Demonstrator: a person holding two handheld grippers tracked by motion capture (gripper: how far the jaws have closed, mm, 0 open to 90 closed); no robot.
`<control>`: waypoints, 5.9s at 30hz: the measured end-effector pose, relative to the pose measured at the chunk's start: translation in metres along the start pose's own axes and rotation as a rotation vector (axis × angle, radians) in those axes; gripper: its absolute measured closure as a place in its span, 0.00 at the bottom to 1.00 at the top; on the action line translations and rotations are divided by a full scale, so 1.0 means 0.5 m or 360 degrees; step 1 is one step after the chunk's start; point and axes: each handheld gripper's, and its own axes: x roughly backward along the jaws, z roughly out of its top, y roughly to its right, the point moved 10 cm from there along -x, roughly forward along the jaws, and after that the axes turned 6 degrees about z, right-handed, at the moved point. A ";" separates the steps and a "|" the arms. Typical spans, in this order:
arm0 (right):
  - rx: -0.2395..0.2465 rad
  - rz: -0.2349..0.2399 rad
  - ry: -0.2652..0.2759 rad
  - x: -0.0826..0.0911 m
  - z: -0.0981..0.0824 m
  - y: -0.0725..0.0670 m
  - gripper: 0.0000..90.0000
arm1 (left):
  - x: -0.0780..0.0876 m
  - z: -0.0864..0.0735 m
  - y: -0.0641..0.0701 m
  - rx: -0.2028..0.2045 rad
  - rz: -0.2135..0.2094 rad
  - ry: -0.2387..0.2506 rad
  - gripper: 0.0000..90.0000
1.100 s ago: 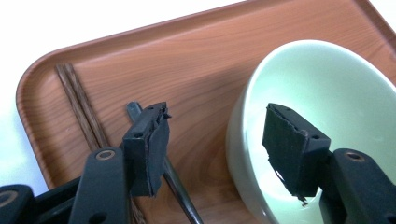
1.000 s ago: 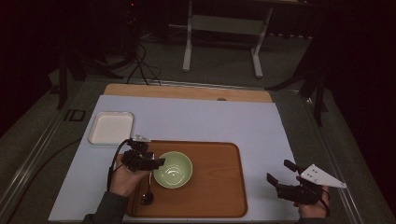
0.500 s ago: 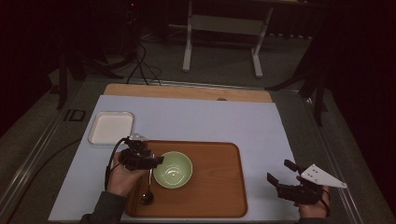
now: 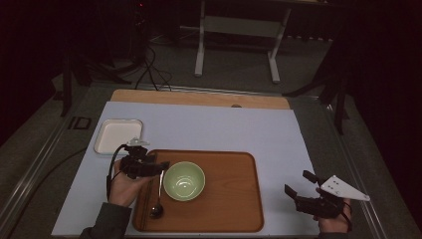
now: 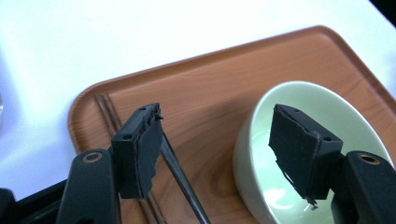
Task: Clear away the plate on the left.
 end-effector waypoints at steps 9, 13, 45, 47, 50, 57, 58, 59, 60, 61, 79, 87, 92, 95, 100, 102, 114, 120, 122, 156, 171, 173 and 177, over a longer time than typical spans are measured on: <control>-0.0008 -0.0001 0.0006 0.000 0.000 0.002 0.16 | 0.003 0.006 -0.032 0.0048 0.0065 0.0046 0.43; -0.0011 -0.0003 0.0005 -0.001 0.000 0.001 0.16 | 0.004 0.010 -0.047 0.0053 0.0101 0.0063 0.43; -0.0005 0.0000 -0.0008 -0.006 -0.001 -0.002 0.16 | 0.042 0.056 -0.219 0.0085 0.0380 0.0236 0.42; -0.0004 0.0001 -0.0009 -0.006 -0.001 -0.002 0.16 | 0.041 0.056 -0.226 0.0092 0.0381 0.0247 0.41; -0.0006 -0.0001 -0.0008 -0.006 -0.001 -0.002 0.16 | 0.039 0.055 -0.240 0.0098 0.0400 0.0256 0.40; -0.0005 -0.0001 -0.0004 -0.006 -0.001 -0.001 0.16 | 0.040 0.054 -0.267 0.0104 0.0446 0.0279 0.39; -0.0005 -0.0001 -0.0005 -0.006 -0.001 -0.001 0.16 | 0.039 0.053 -0.275 0.0105 0.0468 0.0283 0.38; -0.0005 -0.0001 -0.0005 -0.006 -0.001 -0.001 0.16 | 0.038 0.052 -0.285 0.0111 0.0491 0.0283 0.38; -0.0006 -0.0001 -0.0007 -0.006 -0.001 -0.001 0.16 | 0.038 0.051 -0.291 0.0117 0.0499 0.0284 0.38; -0.0005 0.0000 -0.0007 -0.006 -0.001 -0.001 0.16 | 0.037 0.050 -0.298 0.0124 0.0508 0.0283 0.38; -0.0012 -0.0005 0.0000 -0.004 -0.001 0.002 0.16 | 0.032 0.026 -0.405 0.0209 0.0762 0.0167 0.40; -0.0014 -0.0006 -0.0001 -0.004 -0.001 0.002 0.16 | 0.021 -0.001 -0.467 0.0276 0.0857 0.0083 0.45; -0.0017 -0.0006 0.0001 -0.004 -0.001 0.002 0.16 | 0.017 -0.013 -0.492 0.0327 0.0922 0.0050 0.51; -0.0019 -0.0006 0.0002 -0.004 -0.001 0.003 0.16 | 0.013 -0.022 -0.503 0.0357 0.0918 0.0024 0.57; -0.0017 -0.0004 -0.0004 -0.005 -0.002 0.003 0.16 | -0.002 -0.029 -0.511 0.0390 0.0883 -0.0009 0.71; -0.0019 -0.0005 -0.0004 -0.005 -0.002 0.004 0.16 | -0.010 -0.032 -0.509 0.0385 0.0866 -0.0036 0.76; -0.0021 -0.0001 -0.0010 -0.006 -0.003 0.002 0.16 | -0.010 -0.034 -0.480 0.0425 0.0742 -0.0046 0.94; -0.0019 0.0003 -0.0013 -0.008 -0.003 0.001 0.16 | -0.024 -0.033 -0.464 0.0448 0.0657 -0.0046 0.94; -0.0019 0.0002 -0.0013 -0.007 -0.003 0.001 0.16 | -0.024 -0.032 -0.465 0.0463 0.0652 -0.0045 0.94; -0.0014 -0.0003 -0.0010 -0.005 -0.002 0.002 0.16 | 0.047 0.066 -0.395 0.0517 0.0411 0.0199 1.00; -0.0012 -0.0002 -0.0012 -0.006 -0.002 0.001 0.16 | 0.067 0.134 -0.319 0.0371 0.0283 0.0270 1.00; -0.0013 -0.0001 -0.0013 -0.006 -0.002 0.001 0.16 | 0.067 0.144 -0.302 0.0342 0.0250 0.0283 1.00; -0.0014 -0.0003 -0.0013 -0.006 -0.003 0.002 0.16 | 0.066 0.152 -0.285 0.0308 0.0229 0.0285 1.00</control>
